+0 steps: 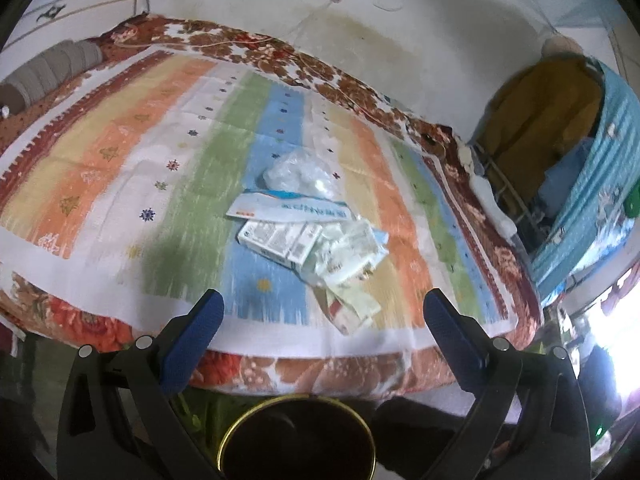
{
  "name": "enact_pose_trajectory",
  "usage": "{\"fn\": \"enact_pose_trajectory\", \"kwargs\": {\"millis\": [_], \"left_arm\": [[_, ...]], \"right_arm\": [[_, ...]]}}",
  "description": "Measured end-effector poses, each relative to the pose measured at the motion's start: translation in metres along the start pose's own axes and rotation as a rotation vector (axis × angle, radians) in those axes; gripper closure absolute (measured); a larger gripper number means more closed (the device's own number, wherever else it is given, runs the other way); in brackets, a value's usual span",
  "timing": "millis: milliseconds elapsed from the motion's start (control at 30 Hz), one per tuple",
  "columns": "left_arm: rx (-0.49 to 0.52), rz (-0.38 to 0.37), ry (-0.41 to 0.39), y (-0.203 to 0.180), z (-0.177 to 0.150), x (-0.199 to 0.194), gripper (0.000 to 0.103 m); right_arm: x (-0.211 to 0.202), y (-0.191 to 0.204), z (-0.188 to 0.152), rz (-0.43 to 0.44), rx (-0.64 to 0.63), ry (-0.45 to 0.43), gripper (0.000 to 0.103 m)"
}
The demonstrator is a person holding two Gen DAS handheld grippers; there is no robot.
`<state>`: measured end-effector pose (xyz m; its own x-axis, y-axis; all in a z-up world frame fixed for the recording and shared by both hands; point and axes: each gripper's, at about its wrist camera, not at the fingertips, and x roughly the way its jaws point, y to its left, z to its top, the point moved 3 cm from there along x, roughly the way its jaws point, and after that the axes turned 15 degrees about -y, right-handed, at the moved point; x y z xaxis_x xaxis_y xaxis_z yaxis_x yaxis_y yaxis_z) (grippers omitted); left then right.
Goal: Collect trash
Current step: 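Move both open tools forward over the trash pile on the bed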
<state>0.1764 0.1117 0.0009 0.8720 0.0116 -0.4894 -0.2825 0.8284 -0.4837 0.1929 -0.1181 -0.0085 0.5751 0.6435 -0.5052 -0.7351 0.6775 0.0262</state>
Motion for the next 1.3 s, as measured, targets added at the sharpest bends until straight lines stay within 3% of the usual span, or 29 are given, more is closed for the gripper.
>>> {"fn": "enact_pose_trajectory", "kwargs": {"millis": [433, 667, 1067, 1300], "left_arm": [[-0.205, -0.055, 0.022, 0.047, 0.01, 0.056, 0.006], [-0.26, -0.078, 0.055, 0.063, 0.013, 0.08, 0.015], [-0.326, -0.072, 0.135, 0.09, 0.01, 0.128, 0.029], [-0.388, -0.059, 0.135, 0.103, 0.01, 0.158, 0.03]], "right_arm": [[0.049, 0.005, 0.011, 0.002, -0.066, 0.064, 0.01], [0.08, -0.005, 0.007, -0.018, -0.074, 0.12, 0.01], [0.124, -0.006, -0.001, -0.059, -0.176, 0.195, 0.021], [0.149, -0.011, -0.005, -0.082, -0.198, 0.233, 0.03]]}}
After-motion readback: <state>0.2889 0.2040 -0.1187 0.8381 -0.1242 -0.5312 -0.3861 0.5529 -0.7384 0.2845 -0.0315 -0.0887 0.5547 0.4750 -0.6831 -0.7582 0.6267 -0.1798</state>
